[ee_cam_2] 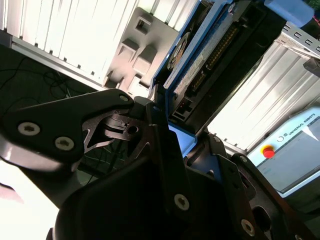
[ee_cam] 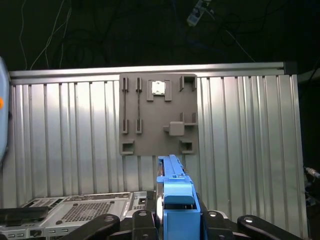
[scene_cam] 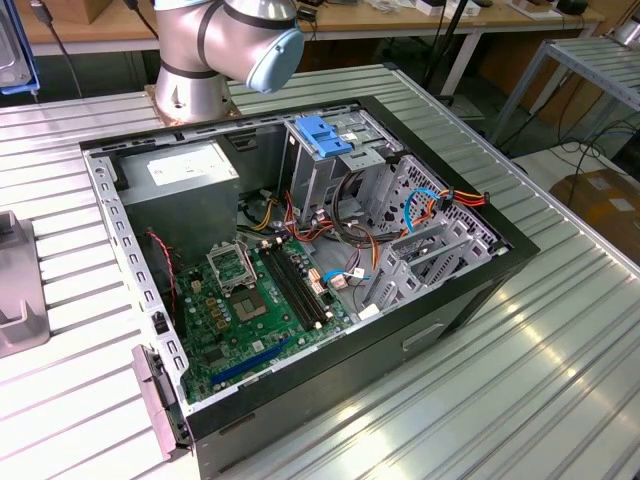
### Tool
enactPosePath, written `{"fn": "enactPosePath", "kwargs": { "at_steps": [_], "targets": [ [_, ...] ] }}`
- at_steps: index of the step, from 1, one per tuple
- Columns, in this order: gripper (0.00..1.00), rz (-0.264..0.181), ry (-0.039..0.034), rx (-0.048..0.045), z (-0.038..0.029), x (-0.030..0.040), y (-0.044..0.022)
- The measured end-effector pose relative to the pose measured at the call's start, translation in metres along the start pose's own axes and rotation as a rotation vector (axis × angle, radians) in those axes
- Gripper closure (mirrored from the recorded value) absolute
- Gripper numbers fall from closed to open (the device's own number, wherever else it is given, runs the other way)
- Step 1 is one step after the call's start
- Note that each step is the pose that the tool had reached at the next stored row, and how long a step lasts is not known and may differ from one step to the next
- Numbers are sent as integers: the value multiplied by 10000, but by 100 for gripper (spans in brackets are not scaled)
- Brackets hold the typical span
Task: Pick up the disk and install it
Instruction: 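Pick up the disk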
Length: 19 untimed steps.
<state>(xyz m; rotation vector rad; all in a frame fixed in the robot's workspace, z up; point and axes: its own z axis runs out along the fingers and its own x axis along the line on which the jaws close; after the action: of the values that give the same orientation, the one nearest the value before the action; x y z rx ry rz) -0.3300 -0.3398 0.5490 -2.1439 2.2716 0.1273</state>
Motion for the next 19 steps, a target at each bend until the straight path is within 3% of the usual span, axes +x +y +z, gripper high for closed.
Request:
{"fn": "enactPosePath", "kwargs": {
  "at_steps": [19],
  "targets": [
    [63,0,0,0,-6,35,-77]
  ]
}}
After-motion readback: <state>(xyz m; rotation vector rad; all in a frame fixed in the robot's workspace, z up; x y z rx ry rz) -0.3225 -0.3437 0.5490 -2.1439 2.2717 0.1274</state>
